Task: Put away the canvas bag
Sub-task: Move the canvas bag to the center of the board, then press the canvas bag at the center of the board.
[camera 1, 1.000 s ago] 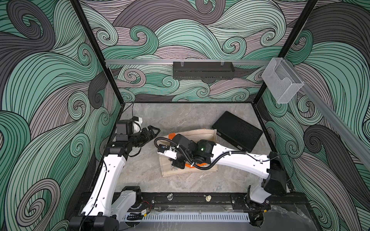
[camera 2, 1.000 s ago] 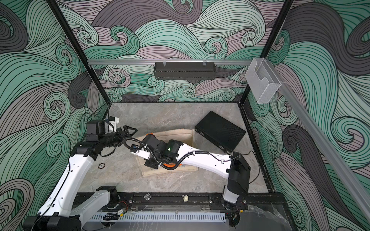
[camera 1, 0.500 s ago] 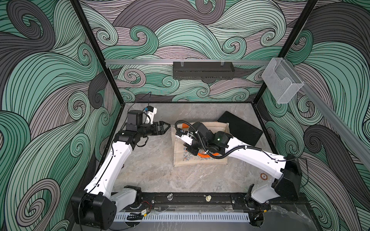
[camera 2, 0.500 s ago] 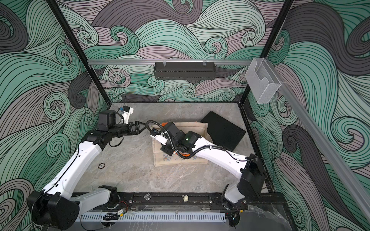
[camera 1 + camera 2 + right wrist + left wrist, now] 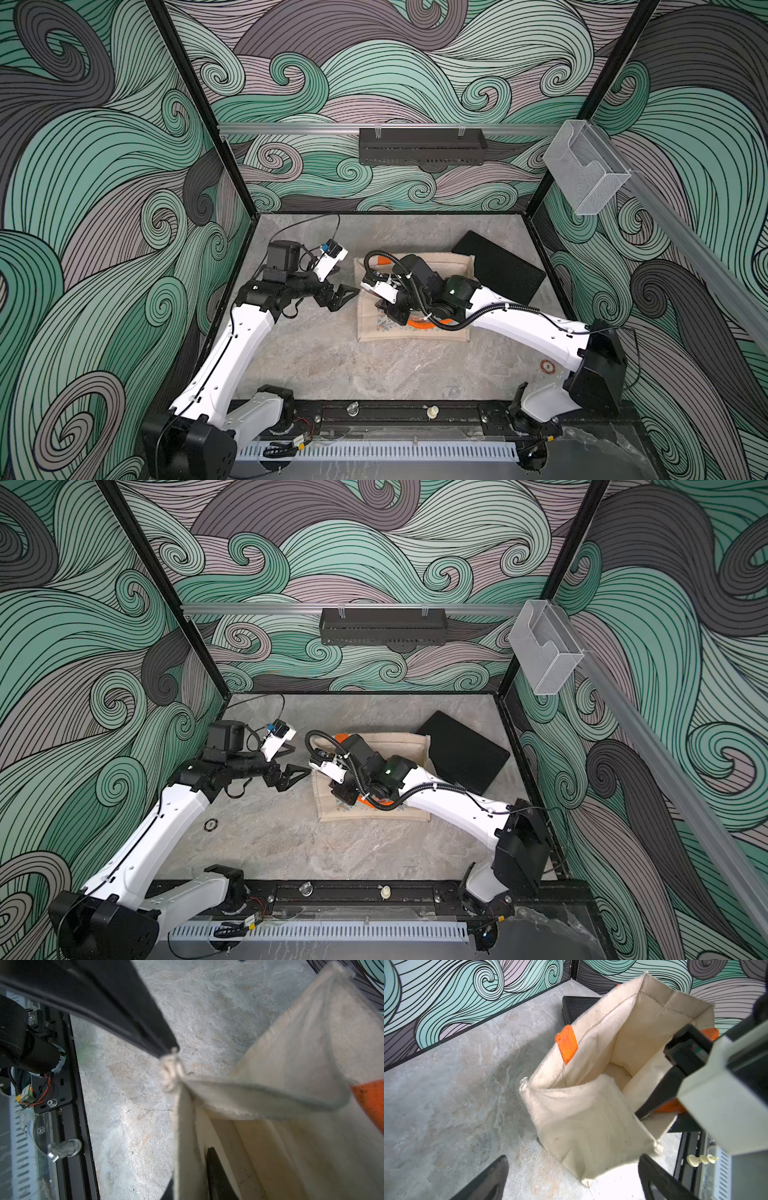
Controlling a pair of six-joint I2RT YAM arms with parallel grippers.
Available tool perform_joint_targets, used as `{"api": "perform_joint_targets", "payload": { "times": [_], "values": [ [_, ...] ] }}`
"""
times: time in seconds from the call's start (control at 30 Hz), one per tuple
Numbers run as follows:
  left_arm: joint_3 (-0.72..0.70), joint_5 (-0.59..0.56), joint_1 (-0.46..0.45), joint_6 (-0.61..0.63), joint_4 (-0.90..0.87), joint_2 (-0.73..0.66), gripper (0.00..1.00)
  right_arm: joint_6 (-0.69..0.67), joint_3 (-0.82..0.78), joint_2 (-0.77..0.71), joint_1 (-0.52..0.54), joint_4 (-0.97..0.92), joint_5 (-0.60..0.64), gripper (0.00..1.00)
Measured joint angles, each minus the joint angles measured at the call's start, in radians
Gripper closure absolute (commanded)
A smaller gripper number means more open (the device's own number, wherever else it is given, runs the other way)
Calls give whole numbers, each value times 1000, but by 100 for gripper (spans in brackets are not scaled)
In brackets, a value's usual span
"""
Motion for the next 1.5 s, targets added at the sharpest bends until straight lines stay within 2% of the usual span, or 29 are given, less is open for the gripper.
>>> {"api": "perform_joint_targets", "payload": {
  "times": [0.07, 0.23, 0.37, 0.47, 0.63, 0.8, 0.9, 1.07, 1.37, 1.4, 1.43, 1.5],
  "values": [
    [-18, 14, 0, 24, 20, -1, 1, 2, 1, 0, -2, 6, -15, 68],
    [-20, 27, -16, 115, 32, -7, 1, -4, 3, 1, -13, 4, -41, 64],
    [-8, 10, -50, 174, 8, 5, 1, -13, 0, -7, -22, -18, -30, 51],
    [-3, -4, -66, 199, 3, 14, 1, -30, -15, -39, -45, -42, -23, 51],
    [18, -22, -81, 210, 11, 61, 1, -60, -35, -98, -68, -73, -9, 61],
    [50, -18, -94, 202, 66, 150, 1, -69, -67, -123, -71, -76, -16, 84],
    [81, -1, -101, 202, 74, 201, 1, -60, -74, -116, -73, -53, -18, 90],
    [129, 53, -122, 212, 76, 254, 1, -27, -62, -52, -83, -9, 0, 92],
    [154, 77, -143, 239, 23, 290, 30, 29, -54, -14, -116, 53, -10, 88],
    [155, 72, -145, 243, 19, 292, 36, 34, -54, -14, -117, 58, -14, 88],
    [158, 67, -146, 245, 13, 295, 46, 41, -54, -14, -117, 64, -20, 88],
    [159, 58, -150, 251, 14, 296, 60, 47, -54, -14, -117, 73, -36, 87]
  ]
}}
